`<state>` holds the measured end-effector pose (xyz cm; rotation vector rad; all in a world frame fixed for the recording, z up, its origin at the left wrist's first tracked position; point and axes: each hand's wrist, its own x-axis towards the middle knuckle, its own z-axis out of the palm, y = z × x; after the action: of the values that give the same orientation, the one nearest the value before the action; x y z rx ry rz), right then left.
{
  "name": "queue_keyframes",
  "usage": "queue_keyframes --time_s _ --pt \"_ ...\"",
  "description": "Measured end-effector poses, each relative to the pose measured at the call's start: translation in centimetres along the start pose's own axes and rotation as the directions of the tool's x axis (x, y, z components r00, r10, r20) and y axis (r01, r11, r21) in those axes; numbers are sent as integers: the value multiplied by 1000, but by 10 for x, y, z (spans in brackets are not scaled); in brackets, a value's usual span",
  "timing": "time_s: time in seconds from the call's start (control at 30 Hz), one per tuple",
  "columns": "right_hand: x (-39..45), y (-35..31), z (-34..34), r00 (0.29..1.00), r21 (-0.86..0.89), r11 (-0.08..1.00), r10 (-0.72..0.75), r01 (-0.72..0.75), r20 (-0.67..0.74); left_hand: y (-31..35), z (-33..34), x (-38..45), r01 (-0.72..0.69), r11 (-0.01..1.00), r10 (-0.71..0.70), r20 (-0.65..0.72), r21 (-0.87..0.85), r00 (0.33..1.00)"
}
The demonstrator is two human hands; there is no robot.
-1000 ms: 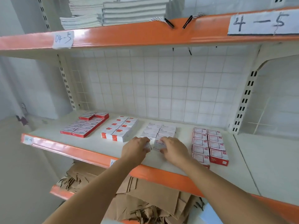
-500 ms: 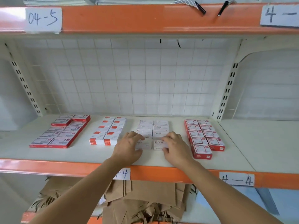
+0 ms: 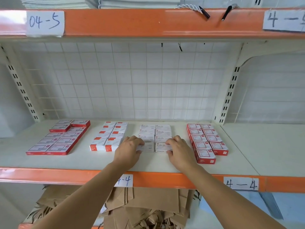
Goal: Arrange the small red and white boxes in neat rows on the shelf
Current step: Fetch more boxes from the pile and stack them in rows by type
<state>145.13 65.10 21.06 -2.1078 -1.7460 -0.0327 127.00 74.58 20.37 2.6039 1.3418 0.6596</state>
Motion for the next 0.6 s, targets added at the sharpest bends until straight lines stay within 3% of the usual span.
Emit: queue_keyframes --time_s 0.6 --pt "7 5 9 999 28 999 16 -15 -44 -5 12 7 -4 999 2 -50 -49 999"
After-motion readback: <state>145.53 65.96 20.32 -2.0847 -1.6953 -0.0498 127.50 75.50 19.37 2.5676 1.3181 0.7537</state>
